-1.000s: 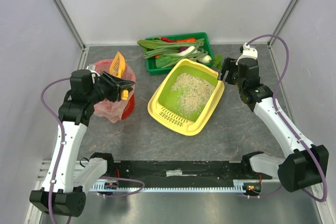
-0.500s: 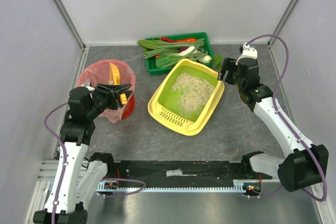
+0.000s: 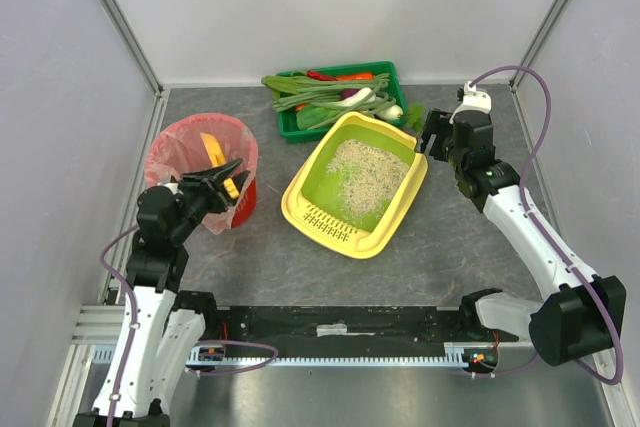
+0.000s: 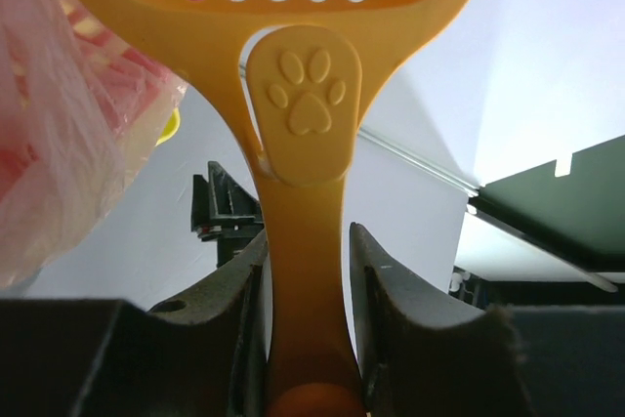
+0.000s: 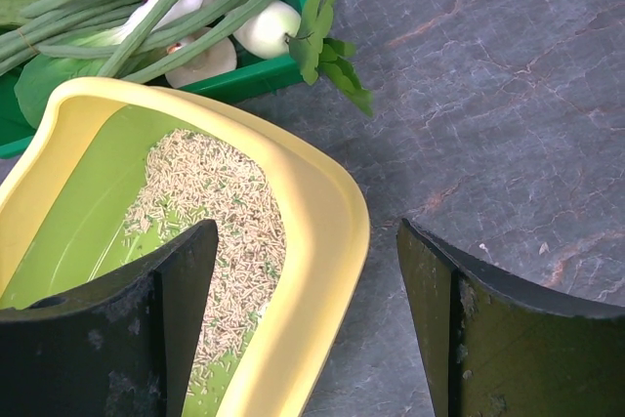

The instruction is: Clean the litter box

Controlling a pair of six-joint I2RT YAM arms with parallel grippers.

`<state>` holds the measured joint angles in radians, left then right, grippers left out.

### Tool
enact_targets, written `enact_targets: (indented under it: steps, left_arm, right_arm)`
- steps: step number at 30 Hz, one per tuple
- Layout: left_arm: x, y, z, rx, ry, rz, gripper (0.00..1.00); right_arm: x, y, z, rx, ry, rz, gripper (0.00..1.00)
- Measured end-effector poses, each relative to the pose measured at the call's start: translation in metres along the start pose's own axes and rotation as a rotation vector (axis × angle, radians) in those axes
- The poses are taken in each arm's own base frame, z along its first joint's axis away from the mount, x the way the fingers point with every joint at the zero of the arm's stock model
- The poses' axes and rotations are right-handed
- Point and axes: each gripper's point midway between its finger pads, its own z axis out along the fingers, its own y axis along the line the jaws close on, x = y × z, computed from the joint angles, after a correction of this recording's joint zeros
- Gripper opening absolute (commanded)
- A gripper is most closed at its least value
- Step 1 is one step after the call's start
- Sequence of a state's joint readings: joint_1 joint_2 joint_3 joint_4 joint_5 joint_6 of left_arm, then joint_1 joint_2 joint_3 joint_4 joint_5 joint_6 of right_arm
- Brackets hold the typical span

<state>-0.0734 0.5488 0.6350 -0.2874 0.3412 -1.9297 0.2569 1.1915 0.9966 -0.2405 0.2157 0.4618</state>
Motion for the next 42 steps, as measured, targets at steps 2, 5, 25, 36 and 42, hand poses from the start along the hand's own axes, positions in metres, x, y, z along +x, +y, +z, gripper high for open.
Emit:
enact_targets:
  steps: [2, 5, 25, 36, 42]
  left_arm:
    - [-0.002, -0.001, 0.002, 0.021, 0.000, -0.005, 0.02]
    - [-0.002, -0.006, 0.002, 0.048, -0.002, -0.005, 0.02]
    - [0.002, -0.025, 0.009, -0.080, -0.049, 0.203, 0.02]
    - [-0.009, -0.013, 0.017, -0.243, -0.061, 0.460, 0.02]
    - [-0.017, -0.005, 0.016, -0.378, 0.010, 0.812, 0.02]
  right_arm:
    - [0.000, 0.000, 0.000, 0.002, -0.001, 0.000, 0.82]
    - [0.000, -0.001, 0.000, 0.004, -0.001, 0.000, 0.82]
    - [-0.001, -0.004, 0.000, 0.022, -0.007, -0.001, 0.83]
    - [-0.002, -0.006, 0.001, 0.035, -0.012, -0.001, 0.83]
    - [0.002, -0.007, 0.004, 0.038, 0.000, -0.004, 0.83]
